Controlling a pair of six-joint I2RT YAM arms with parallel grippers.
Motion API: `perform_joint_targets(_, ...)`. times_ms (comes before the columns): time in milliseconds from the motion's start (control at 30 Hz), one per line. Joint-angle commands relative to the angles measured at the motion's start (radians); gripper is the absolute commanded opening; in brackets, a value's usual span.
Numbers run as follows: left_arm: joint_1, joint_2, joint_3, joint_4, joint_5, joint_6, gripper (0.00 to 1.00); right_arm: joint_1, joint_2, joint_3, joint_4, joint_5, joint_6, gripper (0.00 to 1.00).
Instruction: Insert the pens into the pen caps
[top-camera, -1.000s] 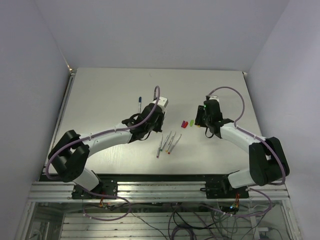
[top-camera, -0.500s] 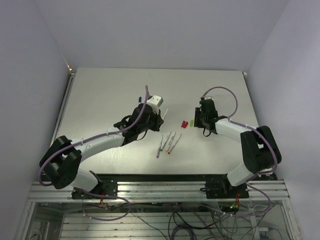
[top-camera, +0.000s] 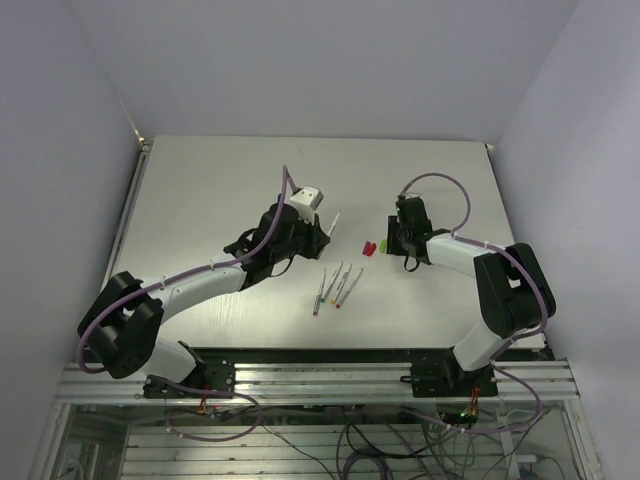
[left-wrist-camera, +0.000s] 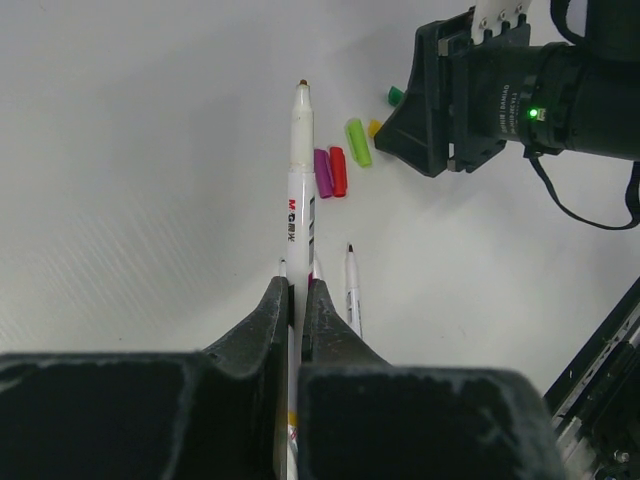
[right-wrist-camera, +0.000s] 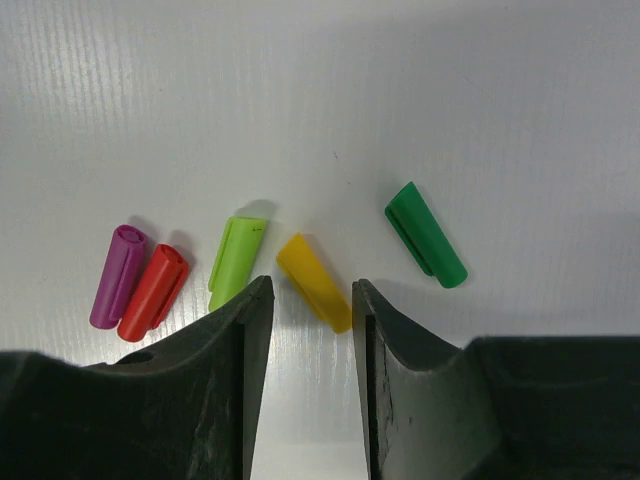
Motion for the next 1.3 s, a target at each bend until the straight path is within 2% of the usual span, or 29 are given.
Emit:
perform_joint_targets(0,0.012,0.002,-0.003,0.047,0.042,-0.013,0.07,-0.007,0.026,0.027,0.014,0.015,-0.011,0.37)
perform_joint_targets(200,0.017,-0.006,-0.011,0.051,0.04,-0.016,0.07,-0.009,0.044,0.02,0.02,0.013,0.0,0.33)
perform_joint_targets(667,0.024,-0.007,-0.023,0.059,0.046,-0.027,0.07,-0.01,0.078,-0.005,0.003,-0.014,0.051,0.09)
perform_joint_targets(733,0.023,-0.007,-0.026,0.06,0.047,-0.029,0.07,-0.011,0.086,-0.004,0.002,-0.013,0.059,0.1)
perform_joint_targets(933,0.025,-0.012,-0.029,0.059,0.048,-0.027,0.07,-0.009,0.112,0.002,0.001,-0.014,0.068,0.23)
perform_joint_targets(1167,0.028,-0.006,-0.028,0.063,0.057,-0.03,0.07,-0.009,0.137,0.011,-0.005,-0.02,0.076,0.23)
perform_joint_targets(1267,0.029,-0.004,-0.028,0.068,0.059,-0.034,0.07,-0.009,0.146,0.017,-0.018,-0.018,0.079,0.18)
